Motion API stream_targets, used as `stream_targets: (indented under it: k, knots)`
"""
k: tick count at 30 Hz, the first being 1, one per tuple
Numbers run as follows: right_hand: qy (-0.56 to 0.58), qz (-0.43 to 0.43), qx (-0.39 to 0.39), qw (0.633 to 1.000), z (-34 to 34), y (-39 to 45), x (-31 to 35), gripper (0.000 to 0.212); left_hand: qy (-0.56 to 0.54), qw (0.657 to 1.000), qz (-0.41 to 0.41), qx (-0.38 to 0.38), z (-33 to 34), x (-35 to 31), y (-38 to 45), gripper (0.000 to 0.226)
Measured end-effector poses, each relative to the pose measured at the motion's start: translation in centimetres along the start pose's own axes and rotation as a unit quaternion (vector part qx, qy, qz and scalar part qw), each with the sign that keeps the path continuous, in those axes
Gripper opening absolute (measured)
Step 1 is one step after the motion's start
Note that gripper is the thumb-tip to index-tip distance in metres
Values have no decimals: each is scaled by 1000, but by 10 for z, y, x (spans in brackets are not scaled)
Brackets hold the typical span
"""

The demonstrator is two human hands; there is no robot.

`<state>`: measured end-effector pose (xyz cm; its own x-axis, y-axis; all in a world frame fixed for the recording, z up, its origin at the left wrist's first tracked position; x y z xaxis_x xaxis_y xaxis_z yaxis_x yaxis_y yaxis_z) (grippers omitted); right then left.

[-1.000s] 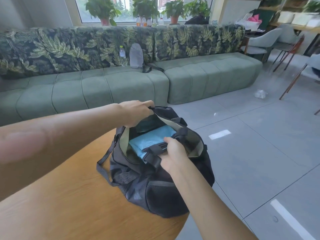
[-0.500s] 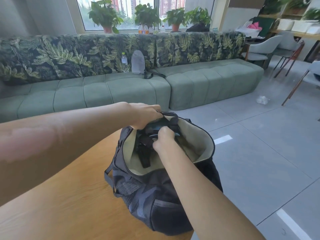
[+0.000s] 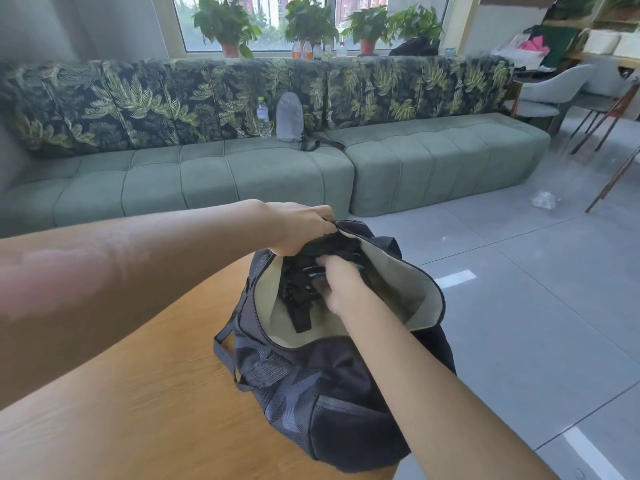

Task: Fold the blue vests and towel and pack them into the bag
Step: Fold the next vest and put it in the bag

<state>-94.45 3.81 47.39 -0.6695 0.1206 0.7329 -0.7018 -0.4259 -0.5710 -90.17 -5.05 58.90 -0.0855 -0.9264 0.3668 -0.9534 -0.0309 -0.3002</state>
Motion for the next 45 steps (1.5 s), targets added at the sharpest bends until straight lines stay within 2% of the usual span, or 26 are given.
stream_targets:
  k: [2, 3, 4, 5, 6, 7, 8, 9, 10, 12, 14, 15, 16, 18, 19, 23, 26, 28, 31, 33, 35, 38, 41, 45]
  knots:
    - [-158, -53, -3, 986, -18, -18, -6, 14, -6, 1000, -7, 2, 2, 3, 0, 67]
    - [-267, -121, -13, 956, -26, -24, -7, 13, -8, 1000, -10, -5, 2, 5, 0, 67]
    - [-374, -218, -24, 901, -32, -33, -6, 15, -8, 1000, -14, -7, 3, 6, 0, 68]
    - [-458, -326, -25, 827, -35, -41, -6, 17, -13, 1000, -15, -9, 5, 8, 3, 70]
    - [-524, -432, -26, 734, -36, -49, -6, 20, -17, 1000, -14, -10, 5, 9, 3, 70]
    - [-573, -515, -19, 637, -34, -52, -6, 26, -23, 1000, -15, -13, 7, 10, 3, 69]
    - [-615, -561, -11, 554, -30, -52, -5, 33, -26, 999, -15, -15, 9, 11, 5, 67]
    - [-664, -565, -4, 491, -24, -47, -2, 41, -28, 999, -15, -18, 12, 12, 6, 65]
    - [-713, -536, 12, 452, -17, -42, 4, 48, -34, 999, -15, -19, 13, 12, 5, 64]
    - [-797, -450, 63, 398, -4, -27, 18, 54, -44, 999, -18, -18, 13, 12, 6, 64]
    - [-849, -366, 116, 363, 8, -12, 30, 58, -41, 999, -18, -16, 12, 12, 7, 67]
    - [-856, -349, 135, 358, 13, -5, 33, 62, -42, 999, -18, -13, 12, 12, 7, 68]
    - [-851, -341, 149, 371, 16, 2, 33, 66, -42, 999, -17, -10, 12, 12, 7, 68]
    - [-830, -322, 172, 423, 17, 18, 26, 70, -46, 999, -19, -5, 11, 12, 6, 67]
    - [-831, -296, 176, 436, 14, 25, 21, 73, -49, 999, -21, -3, 9, 11, 6, 67]
    - [-877, -241, 145, 388, 1, 47, -5, 82, -58, 998, -24, 4, 6, 9, 3, 67]
    - [-874, -238, 149, 396, 1, 44, -4, 81, -65, 998, -22, 2, 11, 7, 2, 69]
    - [-858, -237, 169, 422, 2, 35, 4, 80, -75, 997, -23, -4, 13, 3, 1, 68]
    - [-817, -266, 182, 479, 3, 21, 14, 75, -95, 995, -26, -14, 15, -2, -10, 61]
    - [-802, -299, 166, 489, 2, 10, 16, 66, -106, 993, -34, -30, 15, -4, -24, 53]
    - [-784, -325, 152, 506, -4, -4, 15, 62, -124, 989, -56, -60, 15, -6, -42, 42]
    - [-735, -344, 150, 565, -14, -34, 14, 56, -166, 974, -99, -121, 19, -7, -77, 38]
    - [-695, -391, 136, 588, -20, -71, 8, 42, -202, 952, -147, -174, 28, -12, -117, 34]
    - [-617, -479, 123, 612, -19, -130, -10, 35, -240, 921, -215, -217, 56, -20, -177, 30]
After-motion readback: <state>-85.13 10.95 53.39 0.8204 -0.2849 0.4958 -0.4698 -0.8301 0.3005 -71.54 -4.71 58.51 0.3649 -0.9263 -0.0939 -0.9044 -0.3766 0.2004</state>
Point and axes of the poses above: each hand's wrist, its own y-axis towards the middle knuckle, its own z-axis out of the palm, x = y × z, the point moved 2 cm from there along y, towards the middle knuckle, and after that the axes turned 6 degrees about y, right-handed, at the moved point
